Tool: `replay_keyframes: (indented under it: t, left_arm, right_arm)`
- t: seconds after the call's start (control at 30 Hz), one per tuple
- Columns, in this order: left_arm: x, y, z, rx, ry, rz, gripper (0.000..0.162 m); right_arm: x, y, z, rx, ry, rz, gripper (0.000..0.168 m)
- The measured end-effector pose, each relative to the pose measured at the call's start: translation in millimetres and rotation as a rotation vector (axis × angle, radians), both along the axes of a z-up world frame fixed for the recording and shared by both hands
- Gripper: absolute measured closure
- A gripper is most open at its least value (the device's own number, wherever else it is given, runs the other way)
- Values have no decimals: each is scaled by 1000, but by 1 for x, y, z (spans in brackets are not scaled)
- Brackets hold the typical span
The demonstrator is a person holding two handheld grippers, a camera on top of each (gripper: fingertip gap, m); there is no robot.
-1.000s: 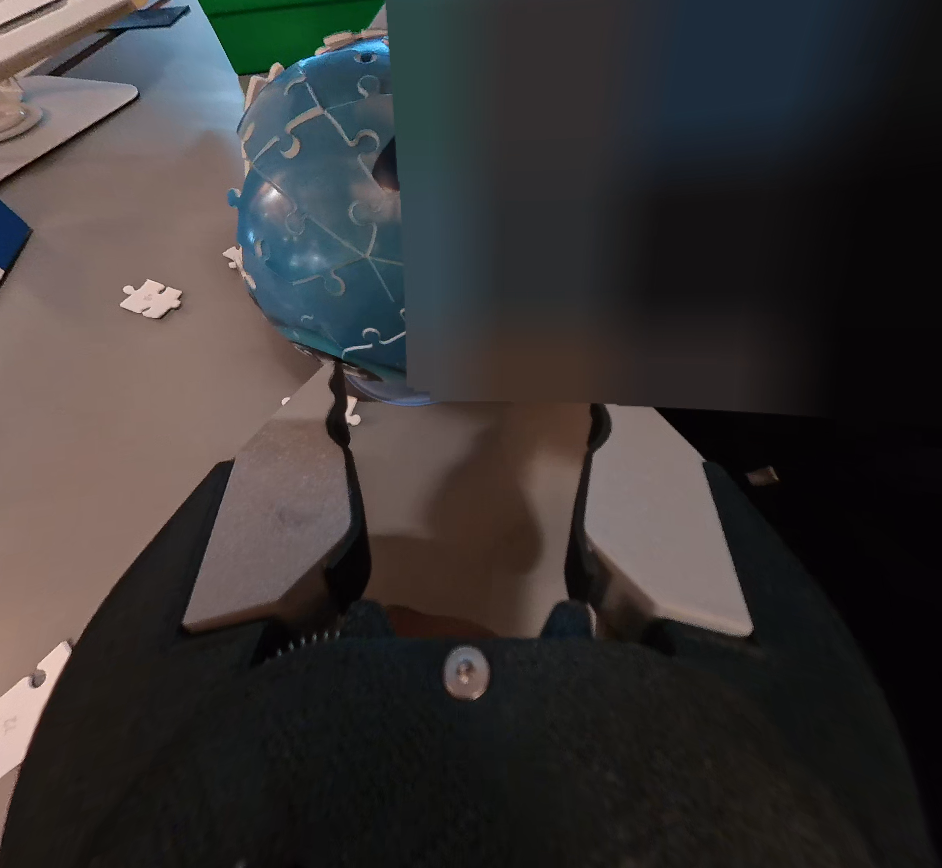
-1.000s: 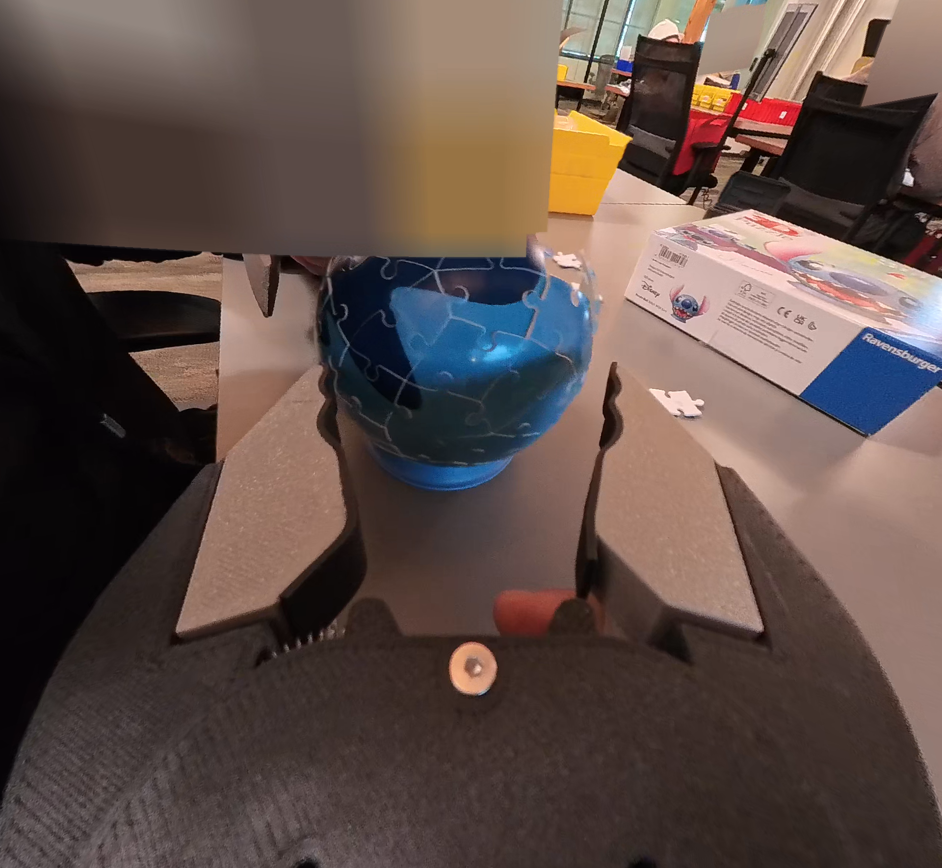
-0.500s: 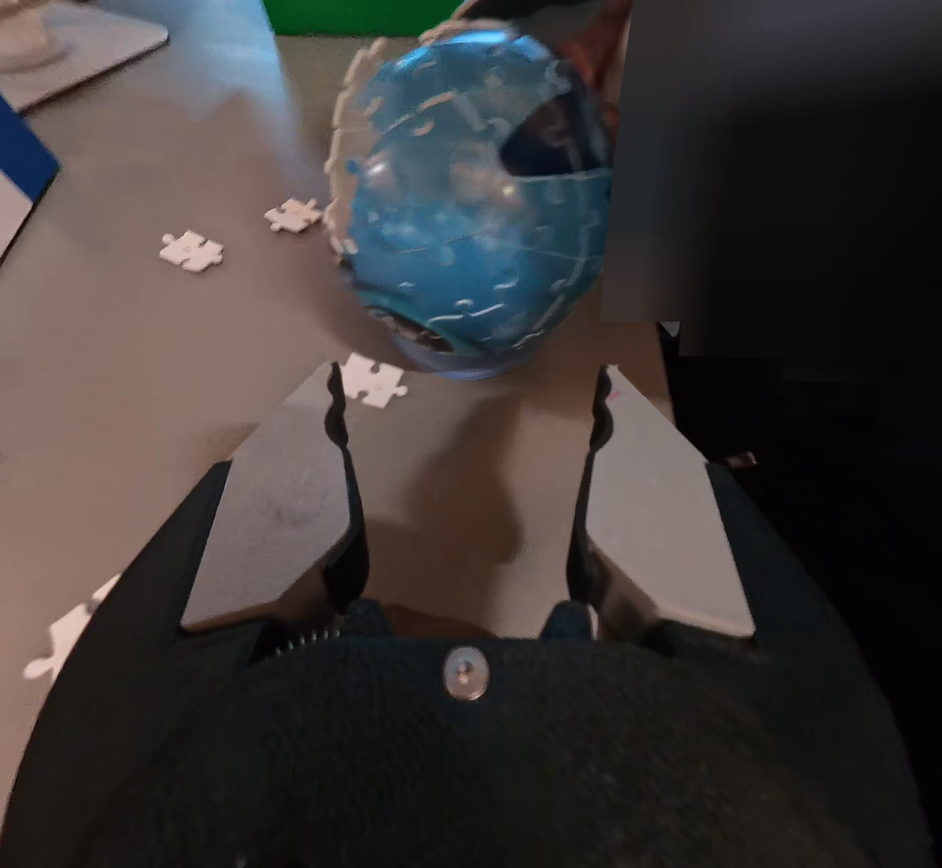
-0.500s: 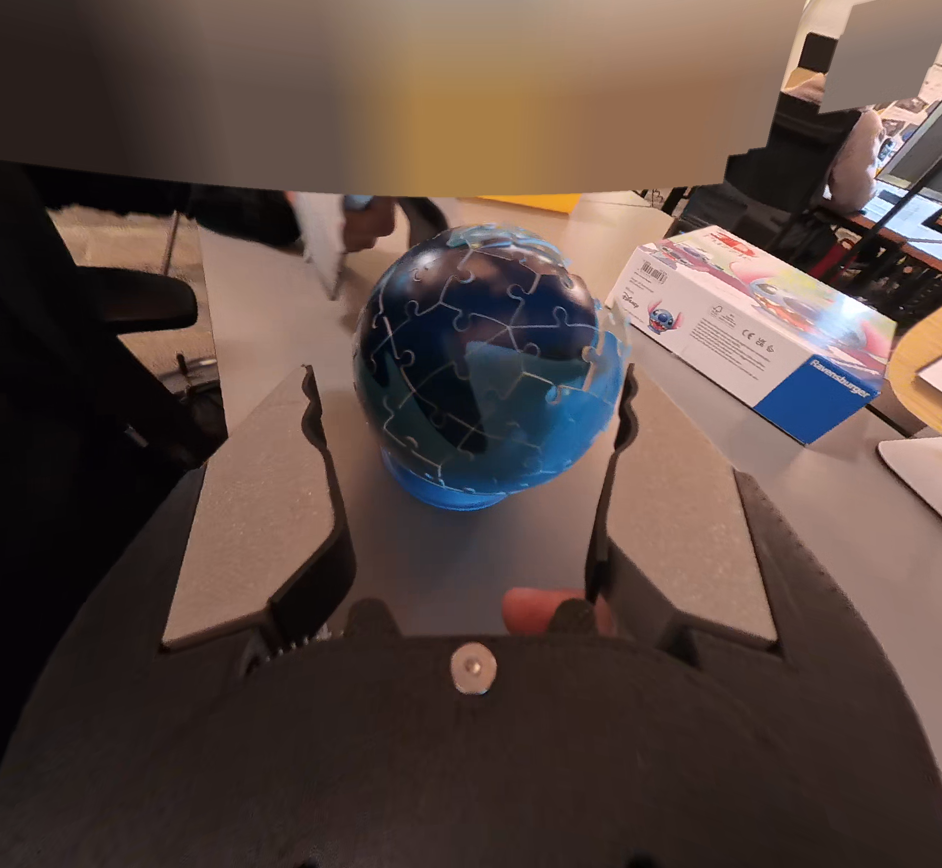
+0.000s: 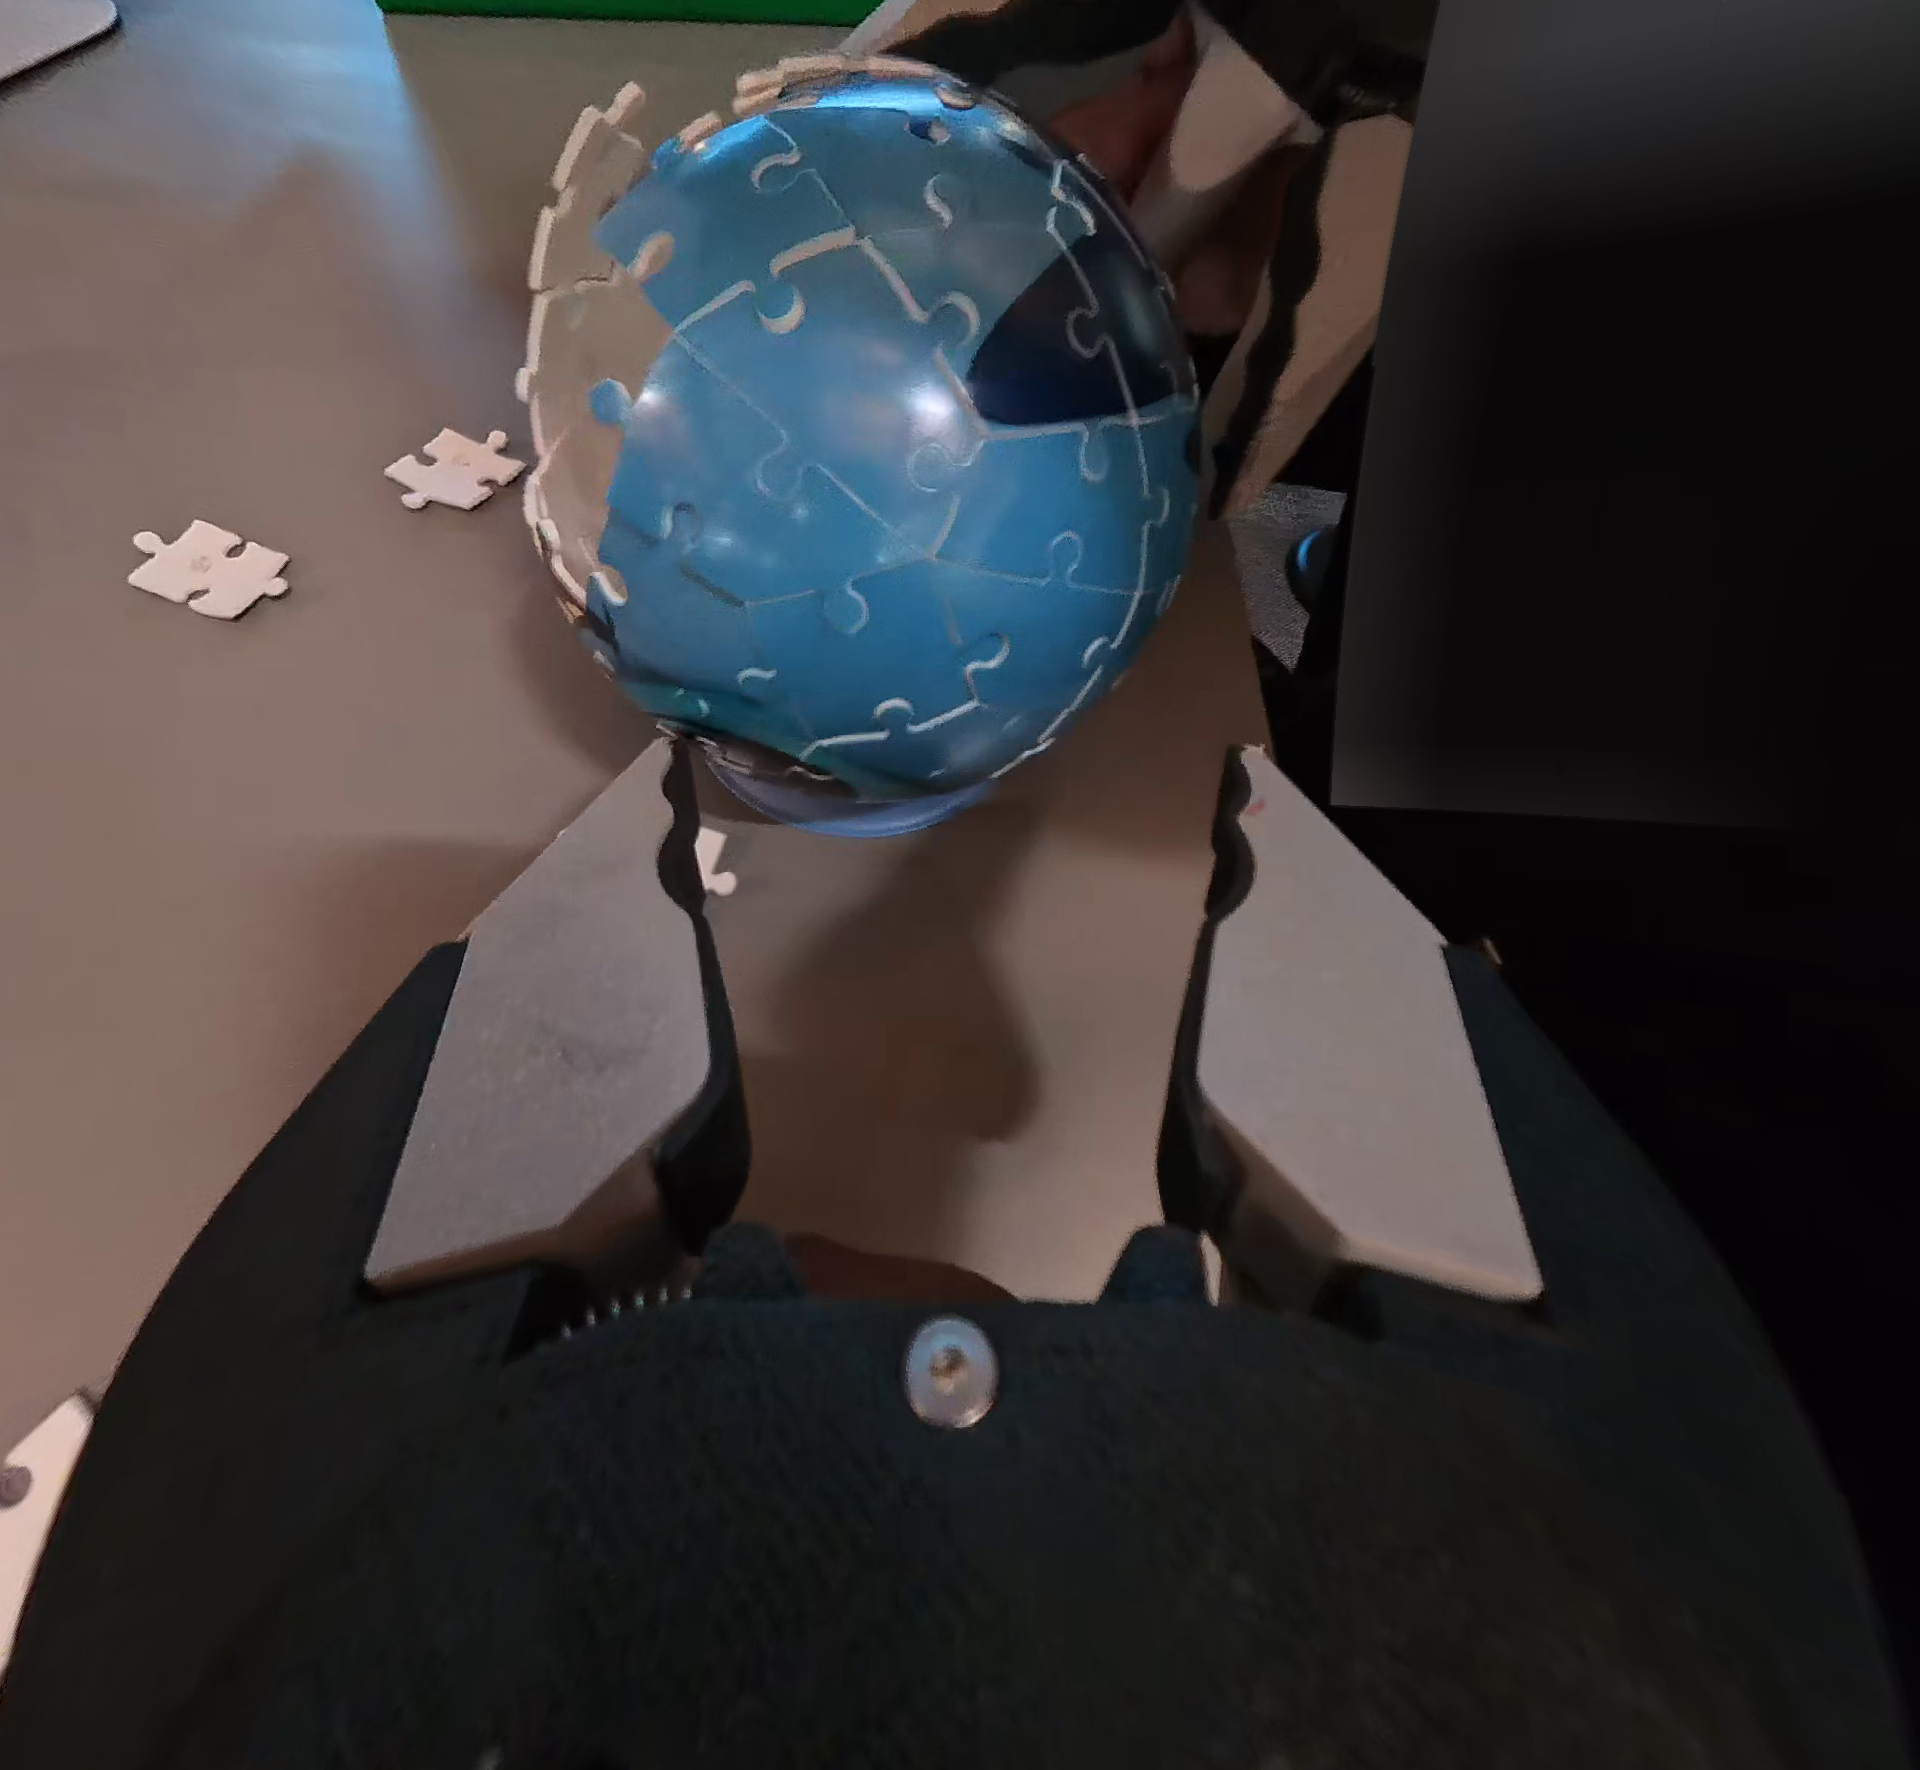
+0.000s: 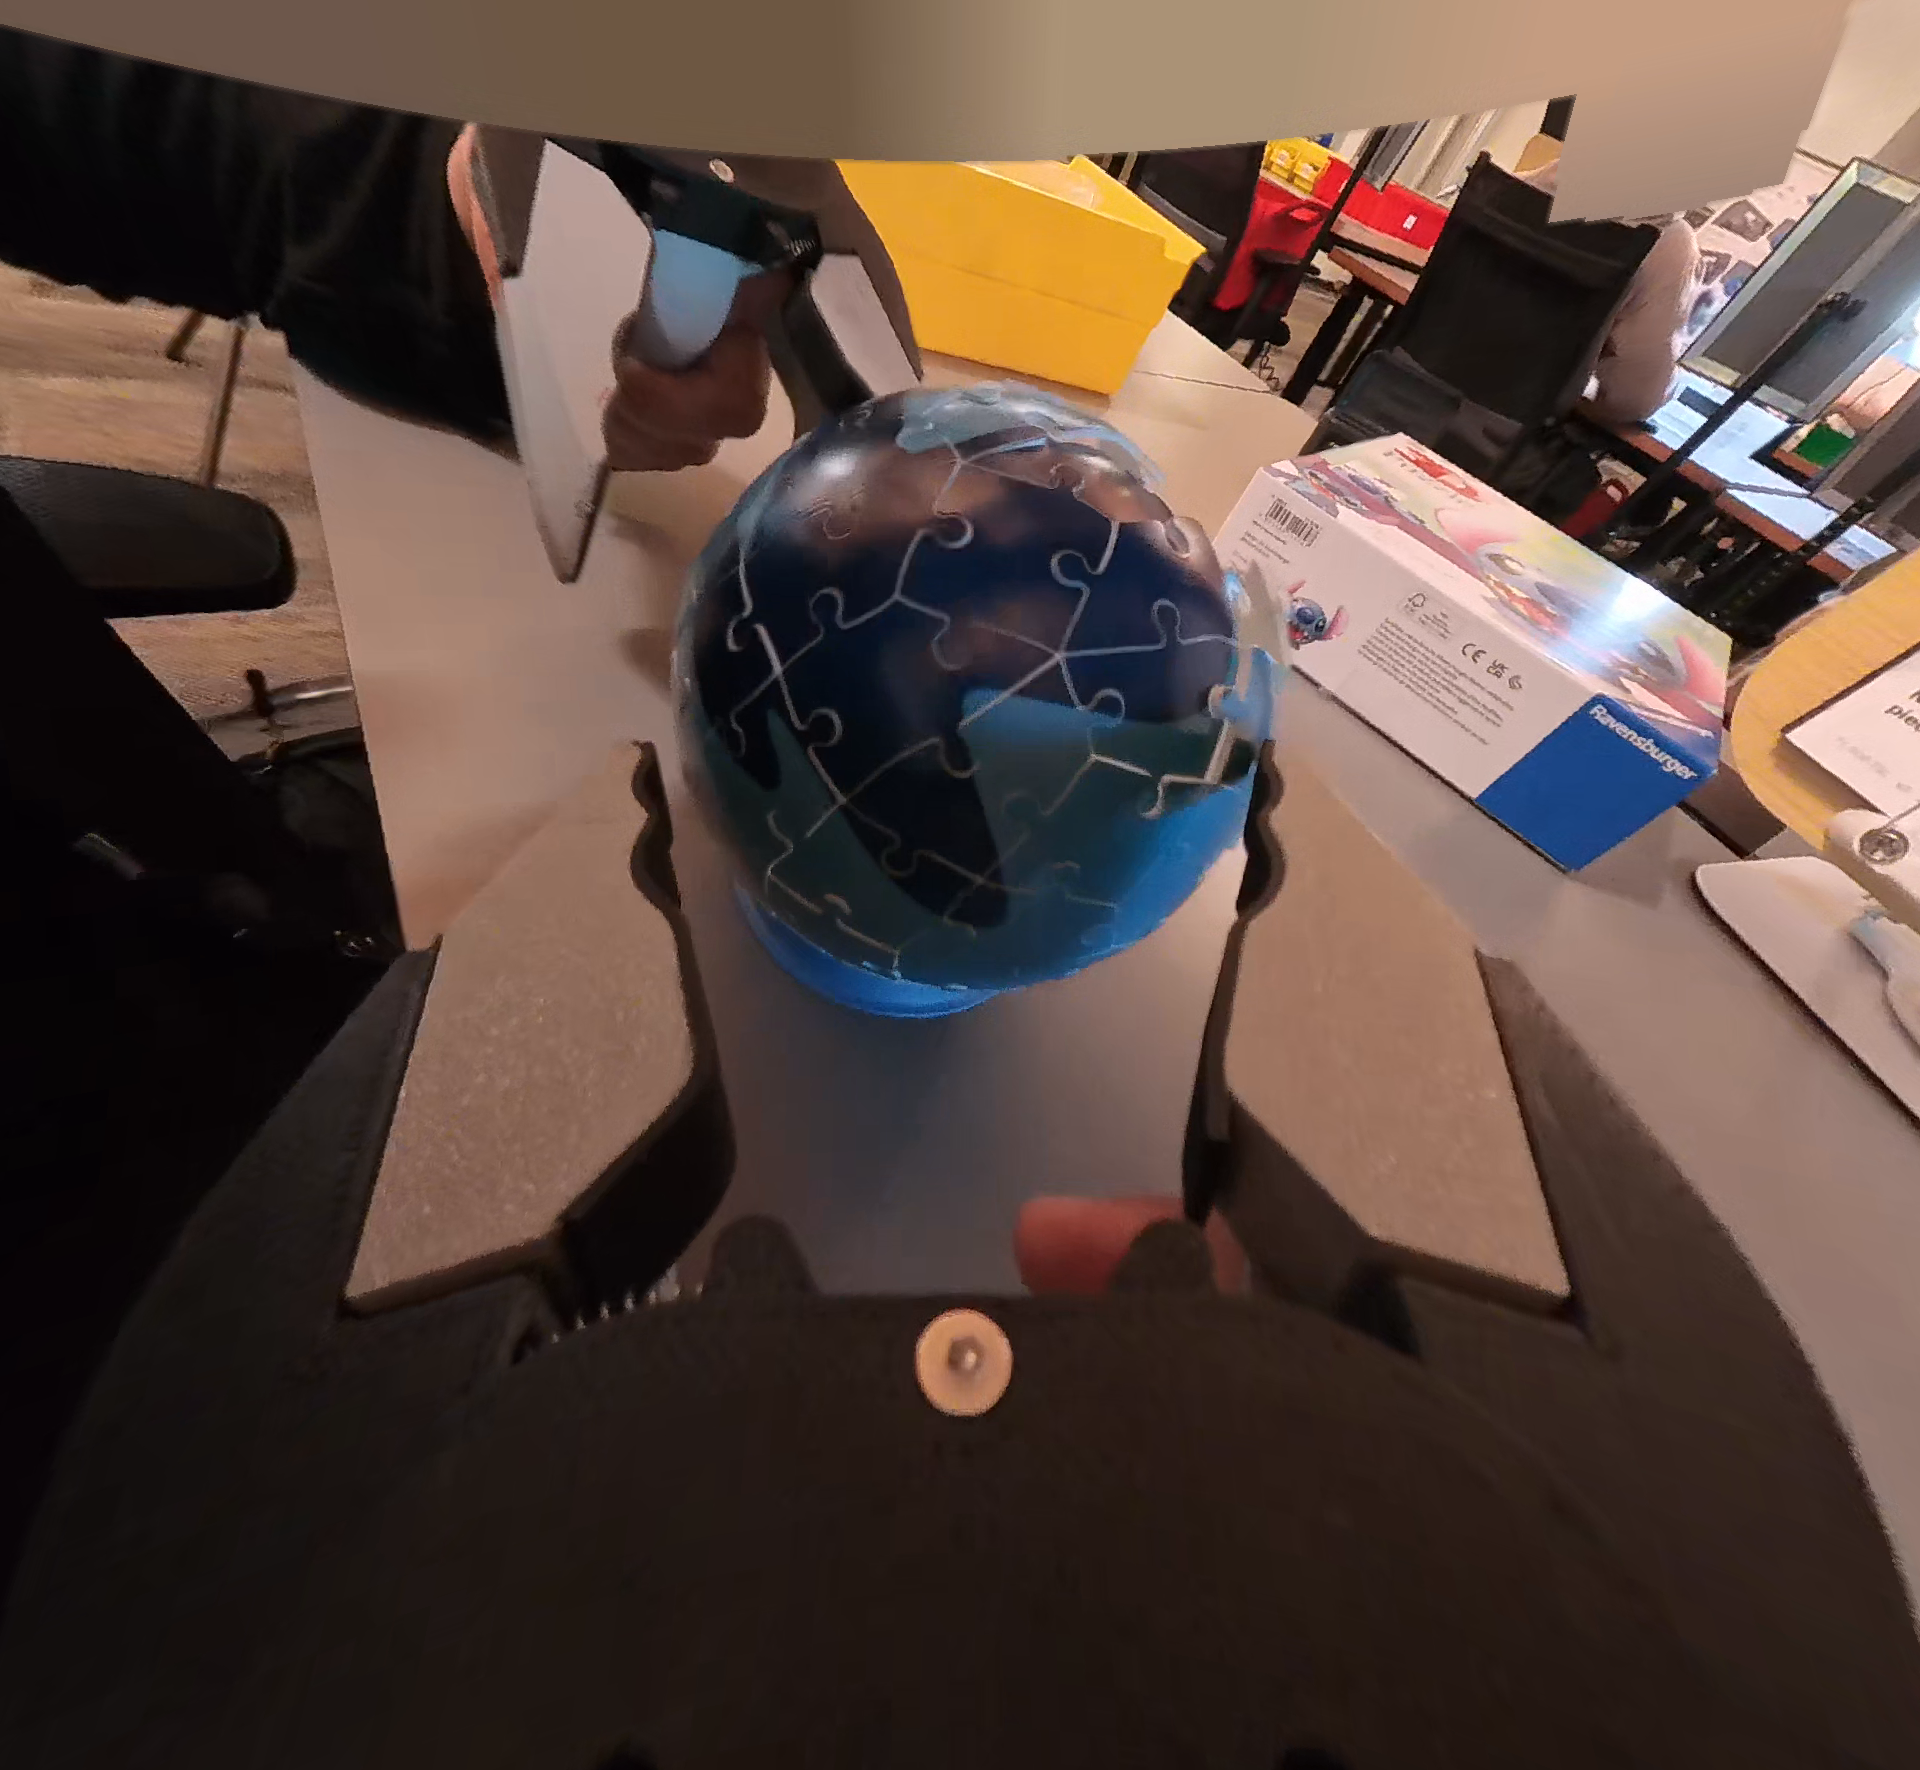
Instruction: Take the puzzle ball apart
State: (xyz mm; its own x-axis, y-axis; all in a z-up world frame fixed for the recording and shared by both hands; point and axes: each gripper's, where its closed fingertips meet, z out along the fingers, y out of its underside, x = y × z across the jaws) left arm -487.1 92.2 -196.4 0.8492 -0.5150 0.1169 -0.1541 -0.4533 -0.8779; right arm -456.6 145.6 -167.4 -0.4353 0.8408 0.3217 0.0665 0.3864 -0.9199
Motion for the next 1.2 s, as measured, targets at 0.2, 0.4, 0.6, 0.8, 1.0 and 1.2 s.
replay_keyframes:
  t: [0.2,0.4,0.6,0.8,1.0,1.2]
  left_arm:
    - [12,-8,9,35,-7,5,66]
    - [20,-17,14,60,-16,3,67]
    - [-1,-33,9,50,-18,77,66]
    - [-56,-39,12,25,-15,193,66]
    - [-94,-35,8,1,3,259,66]
    - [-115,-19,9,-13,14,304,71]
  right_arm:
    - [-1,9,-7,-53,-29,35,62]
    - [1,15,-4,-111,-23,73,62]
    - [11,40,9,-196,-13,71,70]
    - [2,106,5,-272,-82,-15,80]
    - [-27,133,-20,-241,-231,-37,82]
    - [-62,142,-41,-151,-396,-86,111]
